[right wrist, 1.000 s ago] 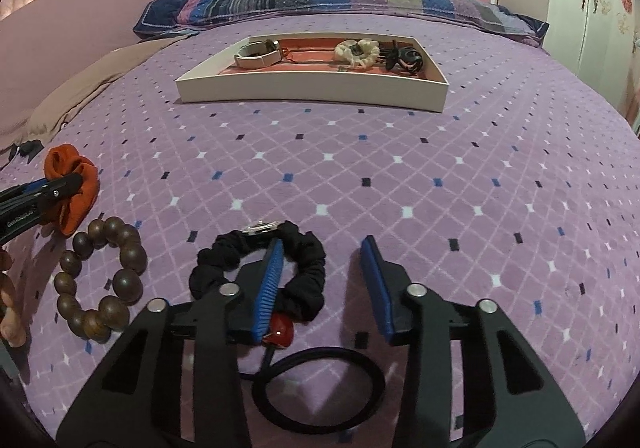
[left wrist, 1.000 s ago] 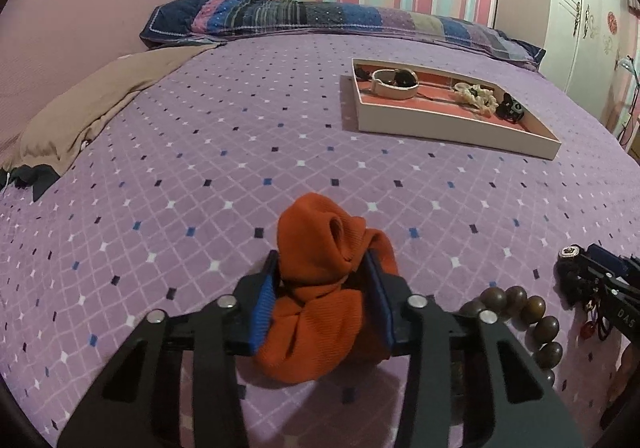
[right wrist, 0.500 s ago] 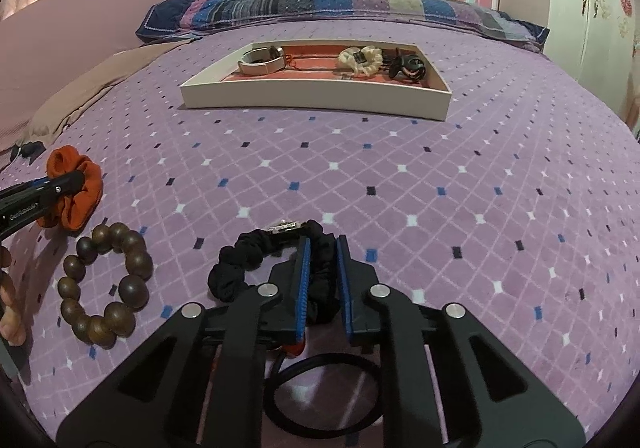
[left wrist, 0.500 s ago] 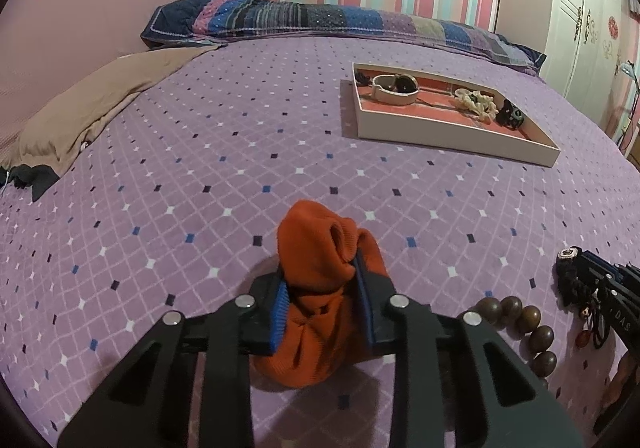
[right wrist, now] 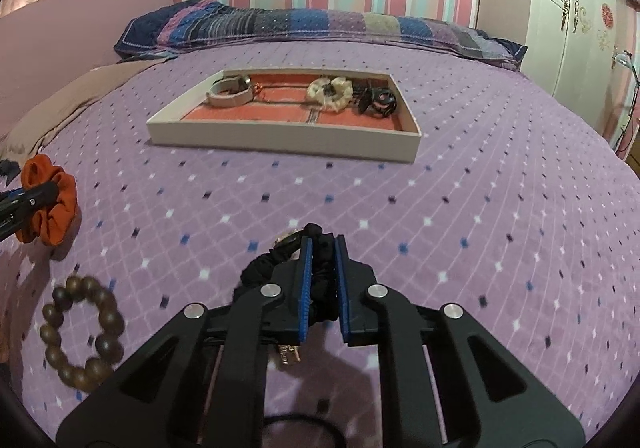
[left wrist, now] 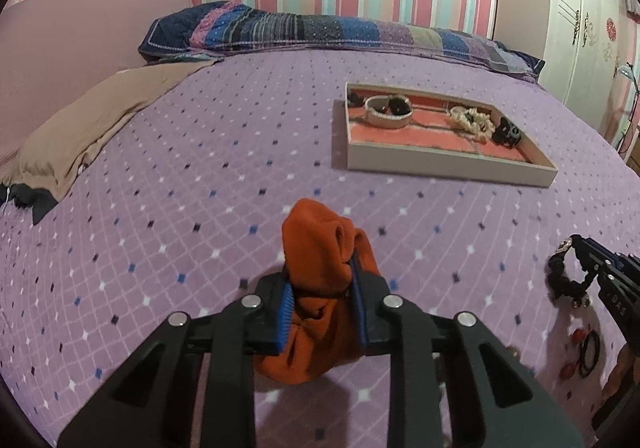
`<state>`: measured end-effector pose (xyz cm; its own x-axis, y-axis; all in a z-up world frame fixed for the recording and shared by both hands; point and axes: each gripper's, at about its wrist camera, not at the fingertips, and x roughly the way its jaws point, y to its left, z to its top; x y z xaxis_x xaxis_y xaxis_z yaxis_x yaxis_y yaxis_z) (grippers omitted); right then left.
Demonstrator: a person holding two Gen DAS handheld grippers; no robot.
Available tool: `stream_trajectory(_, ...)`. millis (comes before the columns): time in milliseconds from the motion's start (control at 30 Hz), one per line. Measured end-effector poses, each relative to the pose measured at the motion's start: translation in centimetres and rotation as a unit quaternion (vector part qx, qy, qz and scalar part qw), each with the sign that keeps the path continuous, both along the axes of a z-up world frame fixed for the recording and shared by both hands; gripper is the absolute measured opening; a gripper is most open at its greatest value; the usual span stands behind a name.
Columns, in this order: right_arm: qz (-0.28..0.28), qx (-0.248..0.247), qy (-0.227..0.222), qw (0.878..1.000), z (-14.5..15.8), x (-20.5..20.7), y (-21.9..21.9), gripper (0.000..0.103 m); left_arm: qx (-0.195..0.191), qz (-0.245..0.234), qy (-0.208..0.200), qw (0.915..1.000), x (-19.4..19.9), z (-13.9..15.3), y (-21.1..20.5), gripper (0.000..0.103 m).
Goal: Organize jewelry
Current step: 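Carry the black and orange scrunchies in both tools over the tray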
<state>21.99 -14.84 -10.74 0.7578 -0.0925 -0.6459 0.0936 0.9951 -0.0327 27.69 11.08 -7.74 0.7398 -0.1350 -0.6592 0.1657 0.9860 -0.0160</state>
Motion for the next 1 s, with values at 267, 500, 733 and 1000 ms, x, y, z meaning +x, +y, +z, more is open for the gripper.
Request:
stream_trajectory(267, -0.011, 0.004, -0.016, 1.0, 1.5, 2.4, -1.9, 0.011, 0.0, -0.008, -0.019, 0.9998, 1.7, 2.6, -2.5, 0.025)
stream_trajectory(500, -0.016, 0.006, -0.03, 0.999, 3.5, 5.3, -3.8, 0.011, -0.004, -0.01, -0.026, 0.9996, 4.2, 4.8, -5.2, 0.025)
stream_trajectory(733, -0.012, 0.005, -0.04, 0.999, 5.5, 9.1, -5.1, 0.011, -0.007, -0.024, -0.026, 0.9994, 7.6, 5.7, -8.9, 0.025)
stream_trajectory(1000, -0.014, 0.001, -0.038, 0.999, 5.9, 14.1, -5.9, 0.011, 0.016, -0.033, -0.028, 0.9989, 12.3, 6.2, -12.6, 0.025)
